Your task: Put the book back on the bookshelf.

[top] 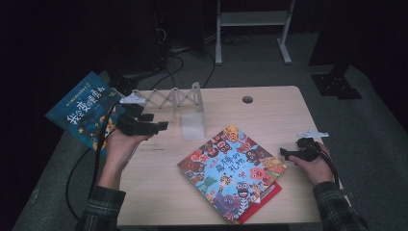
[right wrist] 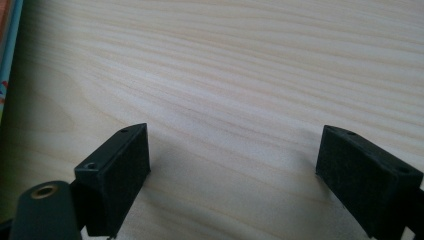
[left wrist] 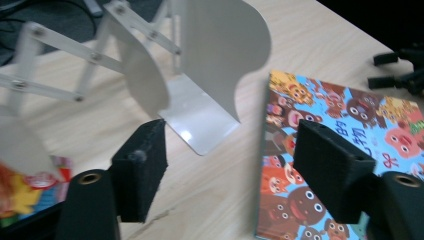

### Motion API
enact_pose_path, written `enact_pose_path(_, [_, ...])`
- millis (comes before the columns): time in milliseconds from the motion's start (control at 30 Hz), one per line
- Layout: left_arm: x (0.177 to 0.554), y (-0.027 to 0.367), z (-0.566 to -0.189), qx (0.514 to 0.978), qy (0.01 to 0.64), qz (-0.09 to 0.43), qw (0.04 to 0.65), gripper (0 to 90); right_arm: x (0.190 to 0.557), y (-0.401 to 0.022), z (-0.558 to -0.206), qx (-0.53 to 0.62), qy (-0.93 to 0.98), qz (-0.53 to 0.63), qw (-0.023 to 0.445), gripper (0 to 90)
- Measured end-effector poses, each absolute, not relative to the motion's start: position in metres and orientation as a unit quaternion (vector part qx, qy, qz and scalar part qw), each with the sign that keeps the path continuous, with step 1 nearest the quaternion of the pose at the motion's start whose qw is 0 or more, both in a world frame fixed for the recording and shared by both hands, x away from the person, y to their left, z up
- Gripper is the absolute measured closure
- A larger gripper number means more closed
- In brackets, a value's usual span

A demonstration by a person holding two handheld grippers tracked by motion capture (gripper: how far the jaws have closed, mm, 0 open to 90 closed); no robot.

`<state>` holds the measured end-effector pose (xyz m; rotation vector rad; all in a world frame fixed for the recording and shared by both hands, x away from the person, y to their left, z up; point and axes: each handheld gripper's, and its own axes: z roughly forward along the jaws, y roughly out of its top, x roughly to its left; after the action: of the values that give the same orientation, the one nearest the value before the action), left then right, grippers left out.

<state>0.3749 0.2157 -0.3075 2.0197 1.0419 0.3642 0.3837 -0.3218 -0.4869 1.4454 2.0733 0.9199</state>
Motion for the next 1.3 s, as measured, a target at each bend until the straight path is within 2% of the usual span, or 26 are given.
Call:
enact_pose_path(100, [0.372, 0.207, -0.32, 0.808, 0.403, 0.138, 0.407, 19.2, 0.384, -0.322, -0.487, 0.524, 0.751, 0.333, 0.224, 12.7])
enact_pose_path(300, [0.366, 0.193, -0.339, 0.822, 0.389, 0.128, 0.395, 12.1, 0.384, -0.322, -0.487, 0.524, 0.751, 0.333, 0.224, 12.6])
enact_pose_path(600, [0.35, 0.171, -0.358, 0.826, 0.377, 0.126, 0.401, 8.8, 0.384, -0.322, -0.487, 0.522, 0.752, 0.334, 0.224, 12.6])
enact_pose_path(900, [0.345, 0.16, -0.391, 0.812, 0.379, 0.083, 0.436, 7.1, 0.383, -0.322, -0.487, 0.521, 0.753, 0.334, 0.222, 12.7])
enact_pose_path(1200, [0.352, 0.16, -0.414, 0.828, 0.377, 0.092, 0.405, 4.6, 0.383, -0.322, -0.487, 0.52, 0.755, 0.335, 0.22, 12.8])
enact_pose_path(1300, [0.358, 0.165, -0.422, 0.827, 0.378, 0.068, 0.41, 3.6, 0.382, -0.322, -0.487, 0.519, 0.755, 0.335, 0.22, 12.9])
